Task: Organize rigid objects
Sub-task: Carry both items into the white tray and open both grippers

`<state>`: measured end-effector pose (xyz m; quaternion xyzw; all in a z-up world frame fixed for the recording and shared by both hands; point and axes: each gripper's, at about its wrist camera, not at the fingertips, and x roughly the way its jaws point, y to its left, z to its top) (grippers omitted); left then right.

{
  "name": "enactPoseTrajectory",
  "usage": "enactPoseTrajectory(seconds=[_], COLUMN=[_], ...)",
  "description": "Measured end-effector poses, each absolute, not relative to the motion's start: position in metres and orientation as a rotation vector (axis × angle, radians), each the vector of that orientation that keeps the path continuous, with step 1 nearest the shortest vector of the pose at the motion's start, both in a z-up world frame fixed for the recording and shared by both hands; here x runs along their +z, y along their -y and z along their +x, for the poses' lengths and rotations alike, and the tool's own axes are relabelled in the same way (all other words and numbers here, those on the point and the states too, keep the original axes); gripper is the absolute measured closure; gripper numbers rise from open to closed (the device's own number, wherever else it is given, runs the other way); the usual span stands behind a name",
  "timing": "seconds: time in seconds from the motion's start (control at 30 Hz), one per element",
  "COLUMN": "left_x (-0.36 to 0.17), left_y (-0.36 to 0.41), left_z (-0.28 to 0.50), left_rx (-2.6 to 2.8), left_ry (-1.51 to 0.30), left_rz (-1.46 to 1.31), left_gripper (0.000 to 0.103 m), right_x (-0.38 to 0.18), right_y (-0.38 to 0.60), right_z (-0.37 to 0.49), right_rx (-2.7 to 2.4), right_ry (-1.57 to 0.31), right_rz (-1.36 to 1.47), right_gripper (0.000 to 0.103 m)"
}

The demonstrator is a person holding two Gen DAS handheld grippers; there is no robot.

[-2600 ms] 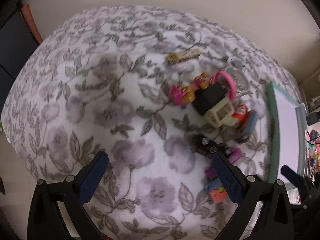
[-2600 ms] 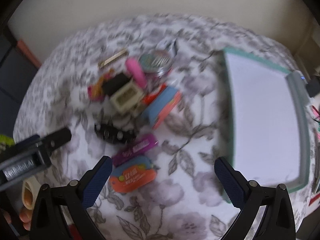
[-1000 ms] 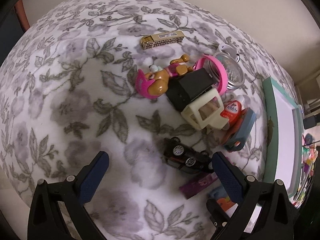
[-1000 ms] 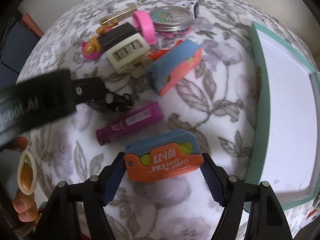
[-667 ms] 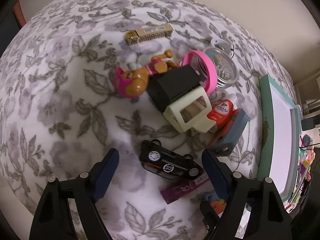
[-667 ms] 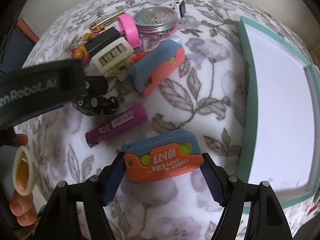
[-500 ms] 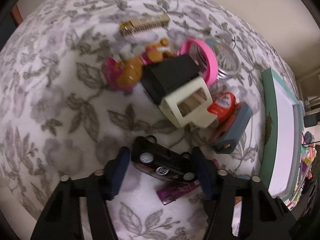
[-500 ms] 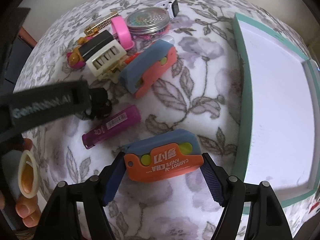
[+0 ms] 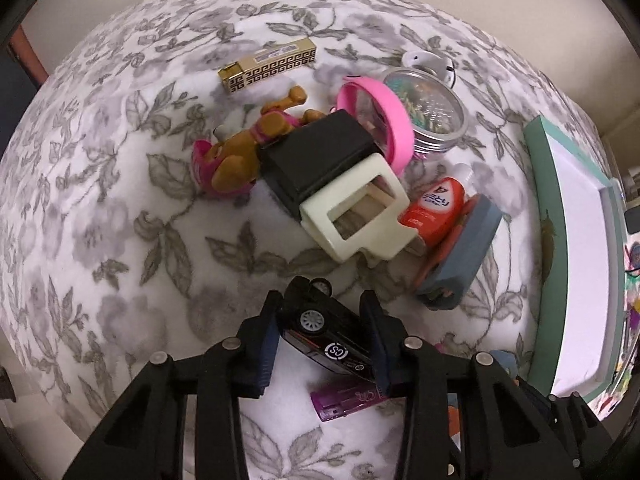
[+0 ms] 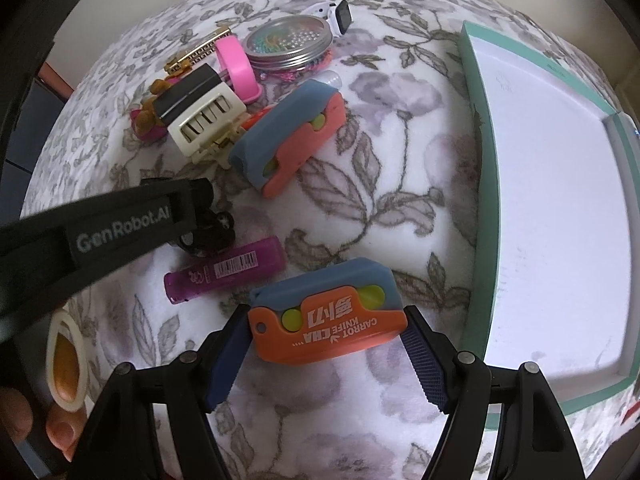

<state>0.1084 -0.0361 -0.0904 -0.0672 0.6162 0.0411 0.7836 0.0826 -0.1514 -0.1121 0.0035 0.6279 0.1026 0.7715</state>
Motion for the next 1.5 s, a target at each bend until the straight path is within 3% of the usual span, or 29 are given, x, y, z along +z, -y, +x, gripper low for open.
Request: enactPoseTrajectory(seconds=[0.47, 0.8, 1.07, 1.5], left_x=[-0.077, -0.012, 0.021, -0.002], left_y=[0.023, 0.013, 0.073, 0.196], left_z=[0.102, 0.108, 0.120, 0.149], left_rx=[0.090, 0.057, -0.054, -0.224], left_ry=[-1.320, -1.188, -1.135, -1.179], left_rz=[-0.256, -0.337, -0.289, -0.152], left_gripper=[0.065, 0.065, 0.065, 0.065], right_x=[-0.096, -0.033, 0.004, -0.019], right_y=[0.165, 0.205, 0.267, 0.385], right_z=[0.076, 0.068, 0.079, 0.101], right_rx=[0.218, 0.120, -0.095, -0.374], right_ry=[-1.335, -1.139, -1.077, -1.122], right_rz=[0.055, 0.180, 0.272, 0.430], right_gripper=[0.026, 0.026, 0.026, 0.026])
